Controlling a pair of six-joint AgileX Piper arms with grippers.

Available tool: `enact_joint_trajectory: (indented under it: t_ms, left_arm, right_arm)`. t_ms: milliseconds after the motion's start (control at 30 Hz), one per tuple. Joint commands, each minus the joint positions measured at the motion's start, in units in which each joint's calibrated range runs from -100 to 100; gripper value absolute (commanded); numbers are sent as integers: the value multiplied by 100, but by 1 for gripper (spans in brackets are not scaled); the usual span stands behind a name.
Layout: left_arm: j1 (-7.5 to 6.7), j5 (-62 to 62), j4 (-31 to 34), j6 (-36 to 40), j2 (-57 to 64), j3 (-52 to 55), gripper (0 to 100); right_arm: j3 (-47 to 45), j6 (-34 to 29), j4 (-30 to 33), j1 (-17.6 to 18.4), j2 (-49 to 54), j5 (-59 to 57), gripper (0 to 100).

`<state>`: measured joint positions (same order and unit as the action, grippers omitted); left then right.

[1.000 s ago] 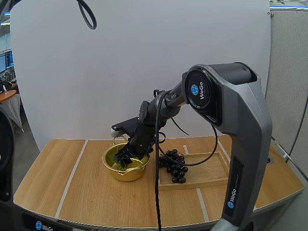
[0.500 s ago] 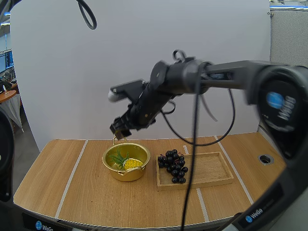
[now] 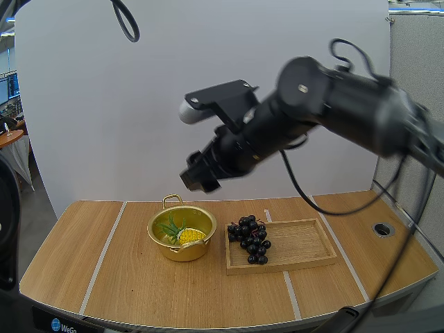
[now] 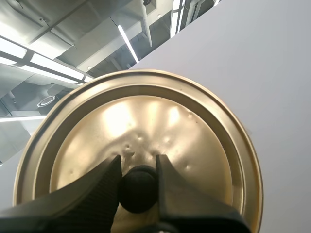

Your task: Open the pot, put the pineapple inside, and close it

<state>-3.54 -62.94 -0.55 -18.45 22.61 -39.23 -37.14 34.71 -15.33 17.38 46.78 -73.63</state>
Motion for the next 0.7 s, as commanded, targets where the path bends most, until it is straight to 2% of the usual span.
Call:
enact_joint_trajectory:
  t_ms: [0,300,400,533,667]
  left_arm:
    - [-24,193,4,42,39,-52,0]
    - [-24,193,4,42,39,-52,0]
    - [-24,193,4,42,39,-52,0]
    - [-24,193,4,42,39,-52,0]
    - [-24,193,4,42,39,-52,0]
  right_arm:
    - [-782,-247,175,-3,1408,-666,100]
    - [-1497,-519,573,-3,3090,-1832,100]
    - [-1649,-817,867,-3,3629,-2054,100]
    - [-1677,-904,1092,-3,4120,-2637,100]
    - [-1677,-1097,1361,-3,4482,-2637,100]
